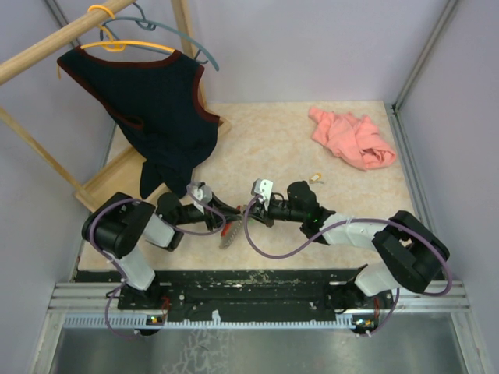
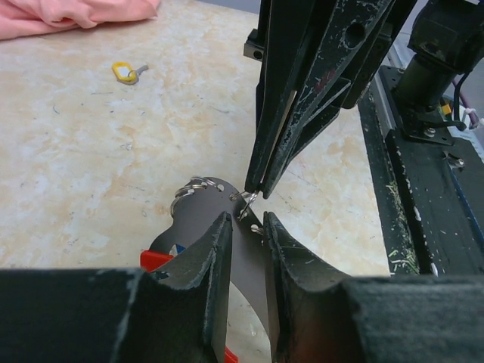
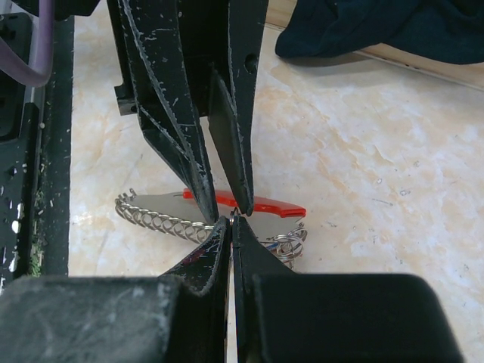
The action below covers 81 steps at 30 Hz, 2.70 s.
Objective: Put the keys on the keyring
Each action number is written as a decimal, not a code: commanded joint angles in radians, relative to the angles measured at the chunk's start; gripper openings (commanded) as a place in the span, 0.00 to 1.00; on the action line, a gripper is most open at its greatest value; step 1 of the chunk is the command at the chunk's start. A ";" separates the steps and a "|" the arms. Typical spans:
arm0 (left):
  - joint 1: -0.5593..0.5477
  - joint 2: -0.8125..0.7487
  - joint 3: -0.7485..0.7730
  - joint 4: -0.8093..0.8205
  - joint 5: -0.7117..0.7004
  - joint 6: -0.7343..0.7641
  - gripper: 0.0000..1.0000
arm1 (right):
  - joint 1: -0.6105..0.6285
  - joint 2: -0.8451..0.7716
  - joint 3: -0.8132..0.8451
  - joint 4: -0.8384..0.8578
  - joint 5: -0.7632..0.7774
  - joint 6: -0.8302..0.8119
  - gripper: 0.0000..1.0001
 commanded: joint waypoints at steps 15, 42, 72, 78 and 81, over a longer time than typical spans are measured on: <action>-0.007 0.019 0.041 0.267 0.073 -0.046 0.00 | -0.006 -0.069 0.018 0.046 0.017 -0.021 0.00; -0.209 -0.407 0.328 -1.181 -0.392 0.609 0.00 | -0.007 -0.214 0.021 -0.174 0.091 -0.241 0.28; -0.283 -0.406 0.359 -1.247 -0.417 0.663 0.00 | -0.041 -0.051 -0.052 0.031 -0.017 -0.220 0.15; -0.286 -0.405 0.356 -1.244 -0.405 0.667 0.00 | -0.040 -0.040 -0.047 0.030 -0.011 -0.221 0.00; -0.285 -0.420 0.337 -1.223 -0.435 0.641 0.04 | -0.053 -0.047 -0.062 0.065 -0.010 -0.195 0.00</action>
